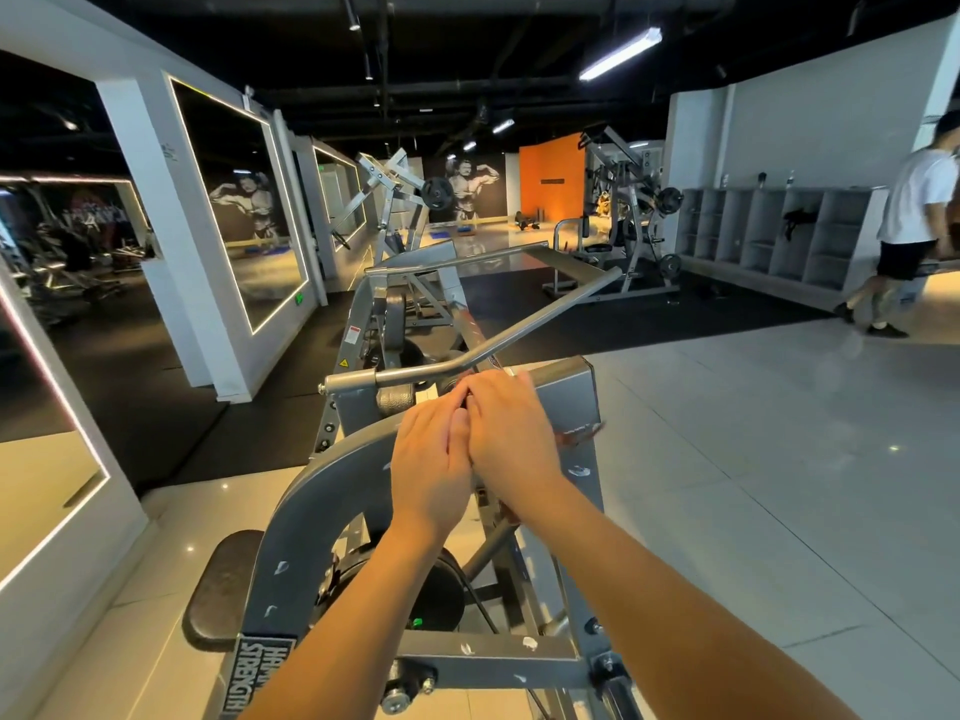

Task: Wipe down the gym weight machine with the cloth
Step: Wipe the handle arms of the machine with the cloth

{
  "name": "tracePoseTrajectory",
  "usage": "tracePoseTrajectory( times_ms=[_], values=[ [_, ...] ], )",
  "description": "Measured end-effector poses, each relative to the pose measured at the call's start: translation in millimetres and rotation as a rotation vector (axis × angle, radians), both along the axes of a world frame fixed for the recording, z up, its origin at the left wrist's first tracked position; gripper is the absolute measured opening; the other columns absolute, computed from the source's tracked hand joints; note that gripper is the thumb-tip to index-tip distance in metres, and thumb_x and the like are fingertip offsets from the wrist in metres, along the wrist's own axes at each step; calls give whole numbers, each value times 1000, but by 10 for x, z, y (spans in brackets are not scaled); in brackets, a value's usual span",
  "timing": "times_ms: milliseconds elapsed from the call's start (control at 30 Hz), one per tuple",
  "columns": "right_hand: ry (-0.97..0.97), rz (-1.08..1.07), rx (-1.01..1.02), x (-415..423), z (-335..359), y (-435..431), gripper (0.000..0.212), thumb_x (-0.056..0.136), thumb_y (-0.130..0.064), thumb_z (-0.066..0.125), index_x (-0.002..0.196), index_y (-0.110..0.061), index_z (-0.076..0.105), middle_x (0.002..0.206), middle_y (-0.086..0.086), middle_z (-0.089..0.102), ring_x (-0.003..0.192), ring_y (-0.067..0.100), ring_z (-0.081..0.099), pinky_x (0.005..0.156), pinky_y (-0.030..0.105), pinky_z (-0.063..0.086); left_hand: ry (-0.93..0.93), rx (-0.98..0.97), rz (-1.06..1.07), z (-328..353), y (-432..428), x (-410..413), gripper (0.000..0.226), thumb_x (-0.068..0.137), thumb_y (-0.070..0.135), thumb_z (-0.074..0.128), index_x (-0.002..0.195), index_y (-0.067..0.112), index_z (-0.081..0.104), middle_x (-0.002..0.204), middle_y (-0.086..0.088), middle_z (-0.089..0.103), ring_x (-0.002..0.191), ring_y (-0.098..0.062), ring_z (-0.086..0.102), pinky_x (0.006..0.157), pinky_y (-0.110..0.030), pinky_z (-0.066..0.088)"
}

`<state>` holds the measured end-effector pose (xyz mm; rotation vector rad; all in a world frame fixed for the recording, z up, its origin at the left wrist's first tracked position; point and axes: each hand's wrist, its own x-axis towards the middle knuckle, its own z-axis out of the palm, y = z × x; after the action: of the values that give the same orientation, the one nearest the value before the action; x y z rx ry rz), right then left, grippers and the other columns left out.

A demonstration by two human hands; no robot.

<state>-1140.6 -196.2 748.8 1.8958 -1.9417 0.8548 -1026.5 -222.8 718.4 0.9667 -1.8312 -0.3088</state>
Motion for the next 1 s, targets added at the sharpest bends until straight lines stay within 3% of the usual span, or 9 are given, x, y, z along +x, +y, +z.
tracePoseTrajectory(
  times_ms=[133,233,300,433,633,733,800,867,1000],
  values=[
    [-214,26,-15,-112,132,126,37,99,-36,58,135,-25,61,139,-2,59,138,20,44,124,42,23,4,22,-63,-1,-39,72,50,105,48,24,138,32,58,135,15,59,127,-4,46,112,-22,27],
    [-113,-259,48,-462,230,116,52,94,-37,67,142,-25,51,146,0,52,143,22,37,124,42,21,-62,-6,-47,17,-53,74,51,105,44,23,139,28,57,138,12,59,130,-5,44,111,-16,20],
    [8,-327,88,-480,238,62,47,98,-39,60,141,-23,51,146,1,52,141,22,40,127,47,15,-87,-21,-30,14,-51,66,50,105,43,24,141,28,57,140,13,58,132,-1,41,110,-10,13],
    [-7,-96,182,-9,260,-3,42,97,-44,63,134,-24,58,137,0,59,131,18,50,123,41,23,-52,21,-99,34,-32,151,42,108,45,28,142,37,50,140,20,53,126,9,39,109,-9,18],
    [-155,212,87,467,112,54,34,104,-31,52,137,-25,58,140,-4,60,136,15,49,125,34,3,-25,35,12,-155,-54,596,54,103,50,26,147,29,47,150,9,48,137,-9,41,117,-28,29],
    [-157,55,124,251,152,25,41,96,-38,64,136,-34,55,139,-2,58,131,17,51,122,42,32,-51,39,-16,-192,-96,666,54,103,51,25,145,27,50,145,7,52,133,-9,44,118,-36,34],
    [-236,-130,119,44,160,13,43,96,-43,62,137,-33,54,140,-1,54,133,20,48,118,44,37,-38,36,-15,-177,-127,663,53,103,49,26,145,27,51,143,8,54,131,-5,42,117,-35,35],
    [-113,-224,88,31,130,14,39,101,-44,52,137,-28,57,142,-2,55,137,19,43,124,43,24,-21,29,0,-172,-137,662,51,103,47,27,143,28,53,143,9,55,128,2,38,116,-29,33],
    [-76,-21,-28,552,29,-25,31,101,-41,57,129,-29,63,128,-5,65,125,16,53,121,43,29,16,28,-68,-171,-151,770,49,103,48,30,141,29,55,140,18,54,126,9,41,110,-11,26]
  ],
)
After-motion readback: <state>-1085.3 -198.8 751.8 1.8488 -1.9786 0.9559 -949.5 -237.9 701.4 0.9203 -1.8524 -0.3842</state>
